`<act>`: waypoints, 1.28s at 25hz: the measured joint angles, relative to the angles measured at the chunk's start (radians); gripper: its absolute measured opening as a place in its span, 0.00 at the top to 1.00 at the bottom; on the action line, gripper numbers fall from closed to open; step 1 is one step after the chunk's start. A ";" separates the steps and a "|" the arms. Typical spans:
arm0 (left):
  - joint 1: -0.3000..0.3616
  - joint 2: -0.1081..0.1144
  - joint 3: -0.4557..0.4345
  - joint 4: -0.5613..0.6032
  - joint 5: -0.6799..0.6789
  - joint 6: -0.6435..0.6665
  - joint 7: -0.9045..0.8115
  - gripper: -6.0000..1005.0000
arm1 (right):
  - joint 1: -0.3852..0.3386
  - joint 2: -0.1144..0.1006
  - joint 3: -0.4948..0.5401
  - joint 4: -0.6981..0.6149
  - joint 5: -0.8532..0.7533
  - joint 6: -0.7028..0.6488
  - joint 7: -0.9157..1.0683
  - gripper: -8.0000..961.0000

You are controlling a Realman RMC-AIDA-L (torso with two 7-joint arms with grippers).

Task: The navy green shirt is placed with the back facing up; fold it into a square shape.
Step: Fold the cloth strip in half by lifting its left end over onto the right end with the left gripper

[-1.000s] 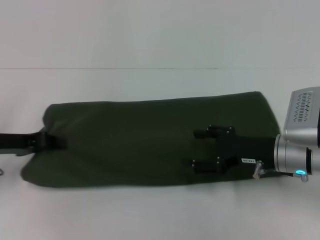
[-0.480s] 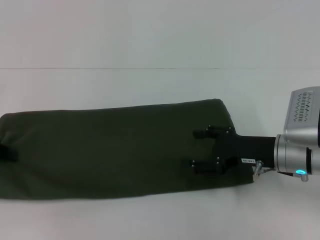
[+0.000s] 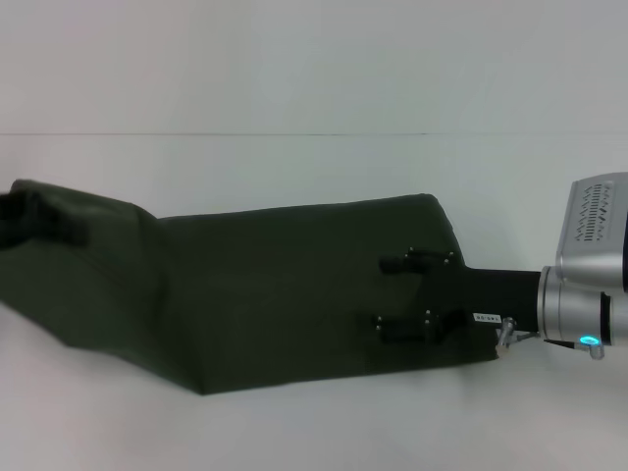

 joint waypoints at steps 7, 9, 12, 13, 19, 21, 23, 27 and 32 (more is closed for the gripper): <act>-0.129 -0.080 0.002 0.024 -0.104 0.075 -0.099 0.87 | -0.013 0.000 0.002 0.012 0.001 0.005 -0.003 0.06; -0.157 -0.126 0.004 0.015 -0.122 0.061 -0.099 0.87 | -0.022 -0.001 0.005 0.012 0.001 0.005 -0.004 0.06; -0.191 -0.201 0.011 -0.012 -0.147 0.000 -0.083 0.87 | -0.038 -0.003 0.006 0.007 0.001 0.005 -0.004 0.06; -0.199 -0.224 0.012 -0.028 -0.158 -0.030 -0.074 0.87 | -0.042 -0.004 0.006 0.005 0.001 0.005 -0.004 0.06; -0.206 -0.331 0.015 -0.198 -0.256 -0.260 0.040 0.87 | -0.068 -0.008 0.008 -0.003 0.001 -0.001 -0.004 0.06; -0.203 -0.335 0.014 -0.266 -0.304 -0.308 0.087 0.87 | -0.077 -0.008 0.009 -0.008 0.001 -0.002 -0.004 0.06; -0.198 -0.336 0.013 -0.323 -0.354 -0.349 0.129 0.87 | -0.085 -0.008 0.010 -0.013 0.001 -0.003 -0.004 0.06; -0.186 -0.339 0.014 -0.346 -0.400 -0.375 0.168 0.87 | -0.095 -0.008 0.011 -0.026 0.001 -0.004 -0.002 0.06; -0.185 -0.339 0.015 -0.370 -0.427 -0.387 0.201 0.87 | -0.095 -0.007 0.008 -0.026 -0.001 -0.004 -0.002 0.06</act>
